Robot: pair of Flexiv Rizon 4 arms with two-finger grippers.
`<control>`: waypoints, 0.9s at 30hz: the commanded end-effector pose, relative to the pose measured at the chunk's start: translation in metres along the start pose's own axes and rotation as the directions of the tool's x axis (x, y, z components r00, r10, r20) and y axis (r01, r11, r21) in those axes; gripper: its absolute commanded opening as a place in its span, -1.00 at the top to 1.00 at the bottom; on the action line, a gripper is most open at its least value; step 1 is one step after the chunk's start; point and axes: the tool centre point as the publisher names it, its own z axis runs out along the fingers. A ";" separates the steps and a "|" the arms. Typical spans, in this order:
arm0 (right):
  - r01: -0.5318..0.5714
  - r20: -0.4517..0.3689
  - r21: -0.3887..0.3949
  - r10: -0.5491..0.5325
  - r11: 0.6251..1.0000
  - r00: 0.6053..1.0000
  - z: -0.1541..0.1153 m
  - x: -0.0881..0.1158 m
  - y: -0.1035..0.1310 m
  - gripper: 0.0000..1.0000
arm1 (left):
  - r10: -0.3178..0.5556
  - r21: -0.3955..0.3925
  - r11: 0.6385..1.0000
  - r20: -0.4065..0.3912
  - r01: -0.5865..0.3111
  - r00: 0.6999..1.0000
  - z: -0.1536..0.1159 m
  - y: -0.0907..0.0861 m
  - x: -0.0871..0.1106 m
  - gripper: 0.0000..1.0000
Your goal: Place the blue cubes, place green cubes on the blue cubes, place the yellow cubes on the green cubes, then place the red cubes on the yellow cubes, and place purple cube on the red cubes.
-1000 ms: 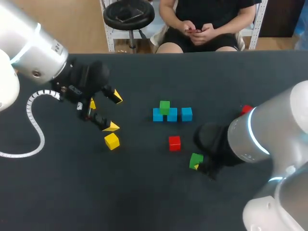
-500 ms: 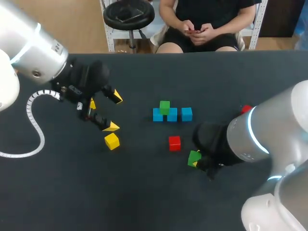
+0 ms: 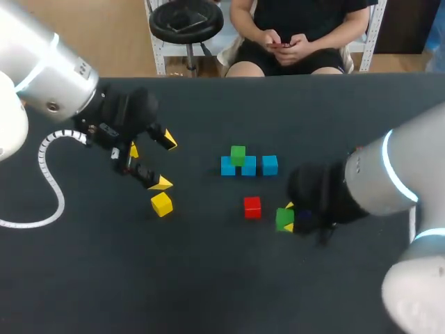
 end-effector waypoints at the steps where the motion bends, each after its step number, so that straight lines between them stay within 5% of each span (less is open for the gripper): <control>1: 0.050 -0.051 -0.184 -0.060 0.982 0.997 -0.026 -0.004 -0.018 1.00 | 0.002 0.001 1.000 0.001 -0.002 1.000 0.000 0.001 0.001 -1.00; 10: 0.097 -0.094 -0.204 -0.118 0.974 0.989 -0.033 -0.006 -0.050 1.00 | 0.002 0.001 1.000 0.001 -0.002 1.000 0.000 0.001 0.001 -1.00; 27: 0.114 0.091 -0.208 -0.097 0.971 0.991 -0.016 -0.020 -0.102 1.00 | 0.002 0.001 1.000 0.001 -0.002 1.000 0.000 0.001 0.001 -1.00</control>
